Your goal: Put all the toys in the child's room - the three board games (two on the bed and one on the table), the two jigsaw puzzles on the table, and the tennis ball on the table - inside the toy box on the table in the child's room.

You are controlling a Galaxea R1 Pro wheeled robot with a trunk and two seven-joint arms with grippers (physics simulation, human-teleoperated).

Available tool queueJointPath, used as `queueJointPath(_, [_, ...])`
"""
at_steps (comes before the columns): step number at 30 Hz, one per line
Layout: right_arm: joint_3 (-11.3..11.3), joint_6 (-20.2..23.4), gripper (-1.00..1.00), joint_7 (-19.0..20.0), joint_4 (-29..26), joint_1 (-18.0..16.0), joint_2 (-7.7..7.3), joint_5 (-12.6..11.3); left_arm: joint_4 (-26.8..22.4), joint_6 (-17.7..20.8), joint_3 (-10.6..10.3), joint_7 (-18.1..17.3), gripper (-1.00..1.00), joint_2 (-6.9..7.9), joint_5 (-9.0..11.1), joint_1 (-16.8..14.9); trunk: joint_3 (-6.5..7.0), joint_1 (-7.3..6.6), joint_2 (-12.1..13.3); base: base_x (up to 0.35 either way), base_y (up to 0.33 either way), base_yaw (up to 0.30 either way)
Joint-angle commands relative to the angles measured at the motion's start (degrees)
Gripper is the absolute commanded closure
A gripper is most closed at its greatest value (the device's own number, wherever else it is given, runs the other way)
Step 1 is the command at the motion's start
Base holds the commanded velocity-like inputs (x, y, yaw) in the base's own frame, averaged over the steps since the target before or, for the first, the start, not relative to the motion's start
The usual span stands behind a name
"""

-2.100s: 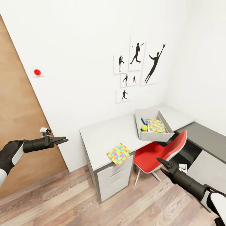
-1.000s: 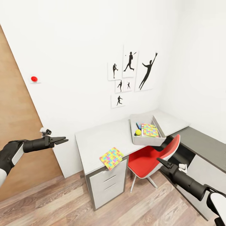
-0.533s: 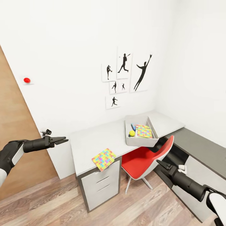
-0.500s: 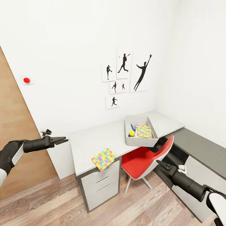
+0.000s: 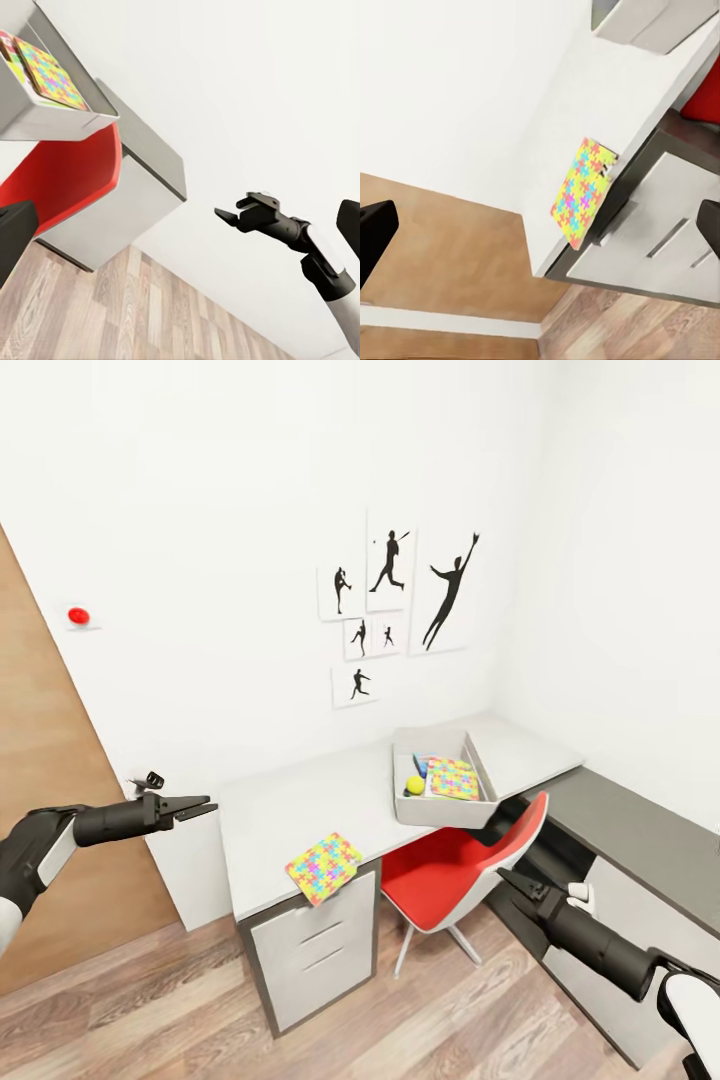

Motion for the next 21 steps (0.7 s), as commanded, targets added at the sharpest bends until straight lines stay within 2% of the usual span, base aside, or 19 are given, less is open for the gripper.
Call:
queueJointPath(1, [-0.1,0.3,-1.0,0.8,0.0,-0.1,0.0,0.3,0.0,0.6,-0.3,-0.1,-1.0,0.07,0.3,-0.1,-0.13,0.04,-0.1,0.0,-0.248,0.0])
queueJointPath(7, [0.0,1.0,-1.0,9.1,-0.9,0.0,-0.14,0.2,0.0,0.7,-0.4,-0.1,-1.0,-0.06,0.3,-0.1,-0.13,0.04,-0.1,0.0,-0.232,0.0])
queueJointPath(10, [0.0,1.1,-1.0,17.5,-1.3,0.0,-0.07,0.3,0.0,0.8,-0.4,0.1,-1.0,-0.64,0.4,-0.1,-0.13,0.04,-0.1,0.0,-0.11,0.0])
queueJointPath(12, [0.0,0.8,-1.0,20.0,-1.4,0.0,0.0,0.3,0.0,0.8,-0.4,0.2,-1.0,-0.86,0.4,-0.1,-0.13,0.04,-0.1,0.0,-0.044,0.0])
queueJointPath(17, [0.8,0.5,-1.0,22.0,-1.5,-0.1,0.08,0.5,0.1,0.9,-1.0,1.3,-1.0,-1.97,0.3,-0.1,-0.13,0.04,-0.1,0.0,-0.013,0.0])
queueJointPath(21, [1.0,0.3,-1.0,22.2,-1.4,-0.1,0.08,0.5,0.2,1.2,-1.9,4.9,-1.0,-4.36,0.4,-0.1,-0.13,0.04,-0.1,0.0,-0.002,0.0])
